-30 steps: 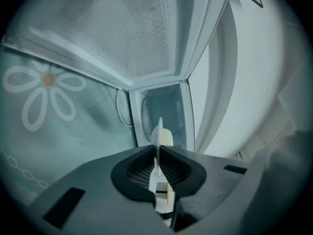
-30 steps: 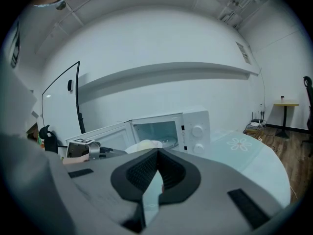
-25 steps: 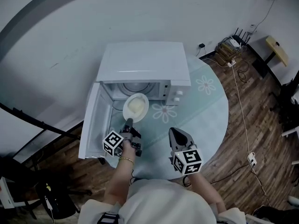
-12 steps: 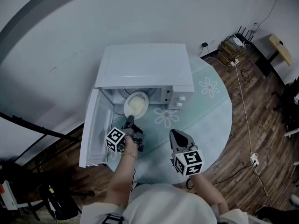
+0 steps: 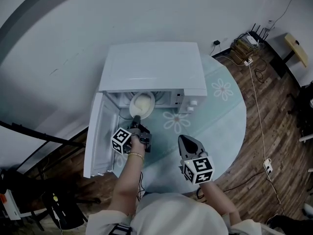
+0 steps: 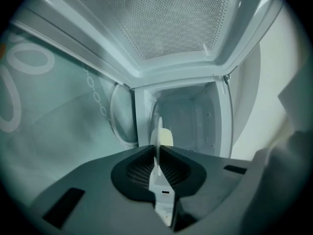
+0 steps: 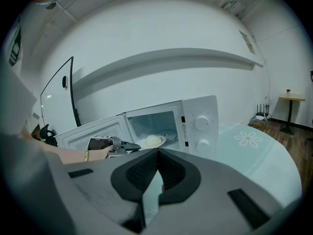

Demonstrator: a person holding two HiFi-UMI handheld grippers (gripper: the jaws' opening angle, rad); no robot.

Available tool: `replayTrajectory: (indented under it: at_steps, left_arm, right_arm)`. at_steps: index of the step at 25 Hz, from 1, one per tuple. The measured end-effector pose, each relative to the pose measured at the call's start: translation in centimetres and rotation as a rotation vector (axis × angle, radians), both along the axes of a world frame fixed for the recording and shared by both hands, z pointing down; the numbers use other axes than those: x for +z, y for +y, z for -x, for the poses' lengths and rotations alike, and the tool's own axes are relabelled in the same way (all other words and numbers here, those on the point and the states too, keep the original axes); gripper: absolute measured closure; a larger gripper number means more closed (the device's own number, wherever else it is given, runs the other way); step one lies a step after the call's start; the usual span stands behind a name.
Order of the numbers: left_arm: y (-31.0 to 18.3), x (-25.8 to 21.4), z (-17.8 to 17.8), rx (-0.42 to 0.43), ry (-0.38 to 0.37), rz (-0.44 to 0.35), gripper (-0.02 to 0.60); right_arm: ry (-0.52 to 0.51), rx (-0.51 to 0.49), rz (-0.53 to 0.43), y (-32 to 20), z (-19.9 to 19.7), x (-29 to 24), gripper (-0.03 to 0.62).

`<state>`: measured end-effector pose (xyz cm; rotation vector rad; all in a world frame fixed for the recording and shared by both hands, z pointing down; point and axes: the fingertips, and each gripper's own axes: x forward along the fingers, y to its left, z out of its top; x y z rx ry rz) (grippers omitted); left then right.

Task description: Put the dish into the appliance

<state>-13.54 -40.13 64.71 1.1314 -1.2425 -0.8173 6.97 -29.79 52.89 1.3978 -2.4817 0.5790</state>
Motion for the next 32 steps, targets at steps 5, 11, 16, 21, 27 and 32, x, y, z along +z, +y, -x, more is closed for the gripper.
replayTrajectory:
  at_steps: [5, 11, 16, 21, 27, 32]
  left_arm:
    - [-1.7, 0.7, 0.2, -0.002, 0.000, 0.011, 0.541]
    - [-4.1, 1.2, 0.3, -0.003, -0.011, 0.022, 0.541]
    - [-6.1, 1.3, 0.2, 0.016, -0.044, 0.026, 0.543]
    - [-7.3, 1.4, 0.1, 0.035, -0.065, 0.031, 0.543]
    - [-8.2, 1.6, -0.2, 0.049, -0.090, 0.047, 0.545]
    - [-8.5, 1.3, -0.4, 0.069, -0.122, 0.050, 0.545]
  right_arm:
    - [0.002, -0.007, 0.010, -0.3, 0.5, 0.5, 0.589]
    - [0.006, -0.013, 0.019, -0.7, 1.0, 1.0, 0.589]
    - [0.006, -0.015, 0.028, -0.9, 1.4, 1.3, 0.589]
    - [0.005, -0.016, 0.031, -1.1, 1.6, 1.4, 0.589]
    - [0.005, -0.015, 0.034, -1.5, 1.8, 1.5, 0.589]
    - [0.004, -0.013, 0.031, -1.5, 1.9, 1.4, 0.589]
